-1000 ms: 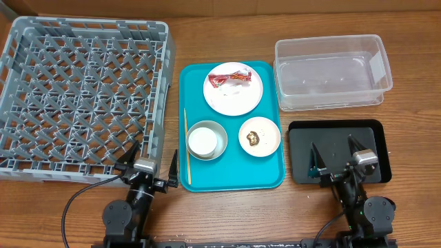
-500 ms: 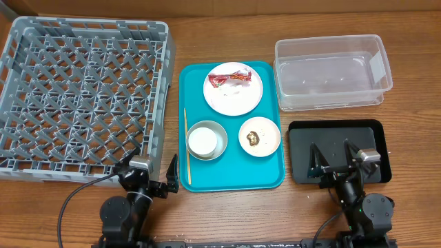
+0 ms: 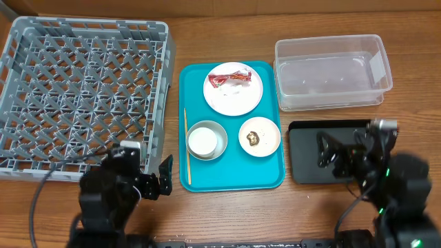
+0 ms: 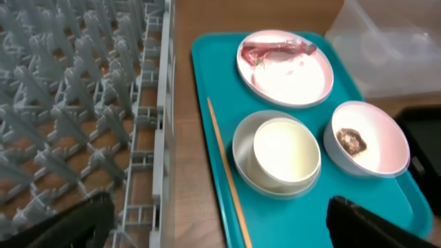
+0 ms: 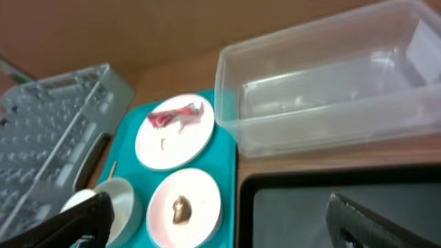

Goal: Sort waste into correct bins and load items into the dishwasher
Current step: 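Move the right gripper over the white plate toward the red wrapper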

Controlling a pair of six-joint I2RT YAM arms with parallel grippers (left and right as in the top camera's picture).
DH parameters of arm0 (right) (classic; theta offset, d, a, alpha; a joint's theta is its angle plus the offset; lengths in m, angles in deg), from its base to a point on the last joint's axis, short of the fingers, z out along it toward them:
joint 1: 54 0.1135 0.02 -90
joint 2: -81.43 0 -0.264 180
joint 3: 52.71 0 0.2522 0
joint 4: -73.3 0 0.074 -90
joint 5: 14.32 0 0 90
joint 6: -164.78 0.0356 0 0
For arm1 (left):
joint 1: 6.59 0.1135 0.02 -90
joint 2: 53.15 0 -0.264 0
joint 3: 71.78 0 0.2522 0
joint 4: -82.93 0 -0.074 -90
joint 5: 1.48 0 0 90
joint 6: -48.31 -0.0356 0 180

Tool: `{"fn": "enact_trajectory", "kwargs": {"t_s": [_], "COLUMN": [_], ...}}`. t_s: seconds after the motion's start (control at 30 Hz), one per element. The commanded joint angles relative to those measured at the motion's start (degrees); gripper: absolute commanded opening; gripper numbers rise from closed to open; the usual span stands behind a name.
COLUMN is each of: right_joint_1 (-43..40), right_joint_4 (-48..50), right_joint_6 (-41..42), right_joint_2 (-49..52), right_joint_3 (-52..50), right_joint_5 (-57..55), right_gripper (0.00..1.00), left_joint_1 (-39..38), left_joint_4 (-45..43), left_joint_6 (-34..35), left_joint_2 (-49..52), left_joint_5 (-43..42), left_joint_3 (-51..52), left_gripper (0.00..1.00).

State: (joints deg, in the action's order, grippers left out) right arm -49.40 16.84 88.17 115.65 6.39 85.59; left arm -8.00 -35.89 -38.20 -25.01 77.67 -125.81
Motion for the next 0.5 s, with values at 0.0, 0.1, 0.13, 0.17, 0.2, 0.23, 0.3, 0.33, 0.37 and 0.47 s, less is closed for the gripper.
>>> {"fn": "enact_trajectory", "kwargs": {"t_s": [0.0, 0.1, 0.13, 0.17, 0.2, 0.23, 0.3, 0.33, 0.37, 0.47], "right_joint_1": [0.2, 0.2, 0.2, 0.2, 0.2, 0.2, 0.2, 0.2, 0.2, 0.6], "right_joint_4": [-8.2, -14.4, -15.4, -15.3, -14.9, -14.6, -13.2, -12.2, -11.2, -7.9], "right_joint_6": [-0.3, -0.3, -0.1, 0.5, 1.5, 1.8, 1.7, 1.7, 1.7, 1.5], "right_joint_2": [8.7, 15.4, 17.4, 18.9, 20.3, 21.5, 23.5, 24.1, 24.5, 26.3], "right_joint_3": [12.5, 19.5, 20.3, 20.6, 20.9, 21.0, 21.2, 21.2, 21.2, 21.2], "right_joint_5": [0.8, -0.9, -0.8, -0.7, 0.0, 0.7, 1.2, 2.1, 4.0, 8.4], "right_gripper": [1.0, 1.0, 1.0, 1.0, 1.0, 1.0, 1.0, 1.0, 1.0, 1.0], "left_joint_1": [-0.1, -0.1, -0.1, -0.1, -0.1, -0.1, -0.1, -0.1, -0.1, -0.1], "left_joint_4": [5.2, 7.5, 7.6, 8.1, 8.2, 8.3, 8.8, 9.1, 9.7, 10.9], "left_joint_6": [0.8, 0.8, 0.8, 0.8, 0.9, 0.9, 0.9, 1.2, 1.7, 1.7], "left_joint_2": [4.4, 6.3, 6.5, 6.6, 6.7, 6.7, 6.7, 6.7, 6.7, 6.7], "left_joint_5": [1.0, 0.9, 1.0, 0.9, 0.6, 0.1, -0.8, -0.8, -0.8, -0.4], "left_joint_3": [-8.6, -11.6, -11.6, -11.6, -11.6, -11.6, -11.6, -11.6, -11.6, -11.6], "left_gripper": [1.0, 1.0, 1.0, 1.0, 1.0, 1.0, 1.0, 1.0, 1.0, 1.0]}}
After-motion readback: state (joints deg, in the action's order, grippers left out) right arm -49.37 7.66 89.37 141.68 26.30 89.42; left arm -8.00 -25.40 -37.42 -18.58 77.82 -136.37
